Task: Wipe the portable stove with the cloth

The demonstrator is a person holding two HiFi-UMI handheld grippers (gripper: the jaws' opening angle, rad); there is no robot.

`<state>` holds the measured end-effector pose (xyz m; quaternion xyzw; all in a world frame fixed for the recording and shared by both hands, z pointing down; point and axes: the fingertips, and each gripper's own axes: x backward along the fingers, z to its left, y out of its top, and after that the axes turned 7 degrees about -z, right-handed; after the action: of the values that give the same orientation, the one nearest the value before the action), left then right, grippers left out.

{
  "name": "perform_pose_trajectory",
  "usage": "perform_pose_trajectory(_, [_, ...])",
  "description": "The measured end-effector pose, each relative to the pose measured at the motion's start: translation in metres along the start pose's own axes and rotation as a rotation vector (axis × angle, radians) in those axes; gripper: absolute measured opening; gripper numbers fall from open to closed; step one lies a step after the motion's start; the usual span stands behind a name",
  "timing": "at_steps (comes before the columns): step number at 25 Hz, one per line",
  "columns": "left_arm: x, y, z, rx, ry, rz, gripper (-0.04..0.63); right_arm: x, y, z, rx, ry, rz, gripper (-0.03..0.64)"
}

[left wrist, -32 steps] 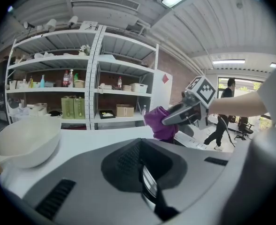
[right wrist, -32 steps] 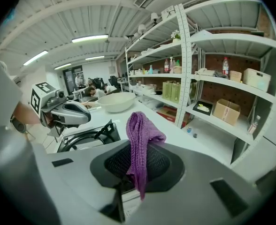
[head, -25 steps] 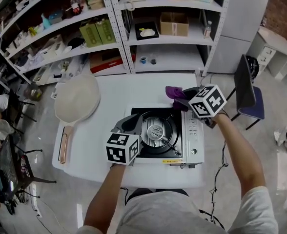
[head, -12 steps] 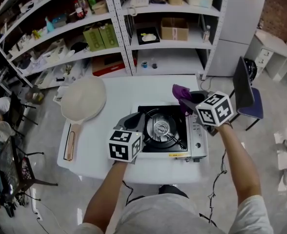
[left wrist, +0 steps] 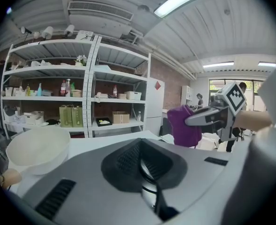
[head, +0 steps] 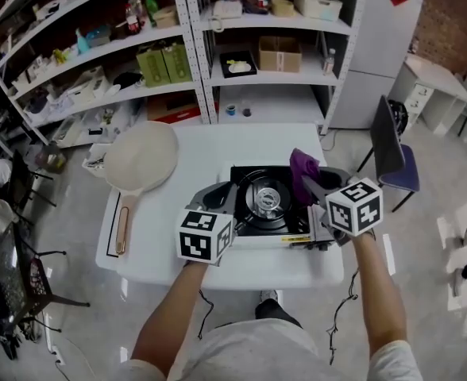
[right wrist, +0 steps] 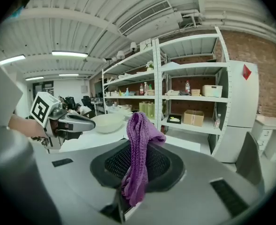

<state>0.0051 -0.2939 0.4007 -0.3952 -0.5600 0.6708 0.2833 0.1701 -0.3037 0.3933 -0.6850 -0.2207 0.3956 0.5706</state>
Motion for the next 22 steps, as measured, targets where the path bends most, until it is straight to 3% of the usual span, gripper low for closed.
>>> perform_pose_trajectory(13, [0.042,-0.012,-0.020,-0.008,-0.026,-0.019,0.002,0.058,-0.012,0.049,-0.060,-0.167,-0.105,0.063])
perform_pose_trajectory(22, [0.065,-0.021,-0.045,-0.015,-0.040,-0.023,0.003,0.088,-0.022,0.066,-0.058,-0.192,-0.115,0.062])
